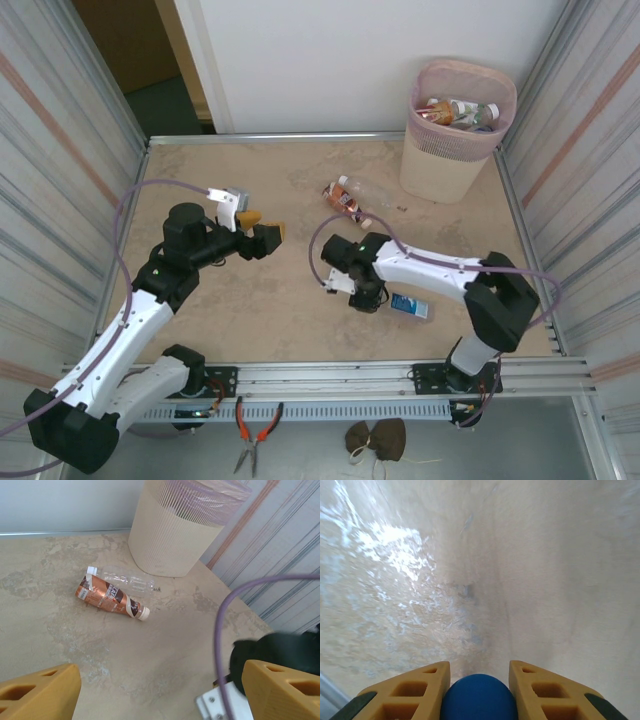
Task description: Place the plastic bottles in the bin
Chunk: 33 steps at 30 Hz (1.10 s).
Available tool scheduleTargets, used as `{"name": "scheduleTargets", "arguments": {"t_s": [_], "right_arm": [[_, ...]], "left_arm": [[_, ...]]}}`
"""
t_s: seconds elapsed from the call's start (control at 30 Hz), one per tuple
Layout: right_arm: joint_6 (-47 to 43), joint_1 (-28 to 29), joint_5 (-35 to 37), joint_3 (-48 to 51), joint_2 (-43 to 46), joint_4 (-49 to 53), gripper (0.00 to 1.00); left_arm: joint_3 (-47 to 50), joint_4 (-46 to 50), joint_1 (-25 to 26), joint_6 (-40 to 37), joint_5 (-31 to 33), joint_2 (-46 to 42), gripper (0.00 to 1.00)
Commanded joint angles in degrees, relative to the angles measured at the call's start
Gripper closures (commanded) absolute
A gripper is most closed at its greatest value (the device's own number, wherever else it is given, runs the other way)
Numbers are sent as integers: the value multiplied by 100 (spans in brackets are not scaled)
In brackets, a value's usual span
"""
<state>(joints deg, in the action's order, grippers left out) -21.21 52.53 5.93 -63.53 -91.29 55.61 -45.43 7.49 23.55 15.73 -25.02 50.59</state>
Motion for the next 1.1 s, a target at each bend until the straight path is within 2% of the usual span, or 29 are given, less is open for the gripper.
{"name": "scheduleTargets", "arguments": {"t_s": [0.0,0.3,0.43,0.7,1.07], "right_arm": [[219,-244,-755,-269,559,-69,82],[1289,-1448,-2551,-329,1763,-1455,84],[2117,-1920,-2923,-235,2114,-2394,86],[3969,-2687,-2708,-339,2317,-4095,93],[4850,-3498,-1994,-1015,2126,-5035,93]], "left_arm": [[-116,-68,-52,-8,-47,-111,16],[-76,-219,-52,67,-50,-78,16],[-63,-259,-57,97,-35,-71,16],[-39,-353,-52,174,-19,-71,16],[43,-344,-59,205,55,-193,16]]}}
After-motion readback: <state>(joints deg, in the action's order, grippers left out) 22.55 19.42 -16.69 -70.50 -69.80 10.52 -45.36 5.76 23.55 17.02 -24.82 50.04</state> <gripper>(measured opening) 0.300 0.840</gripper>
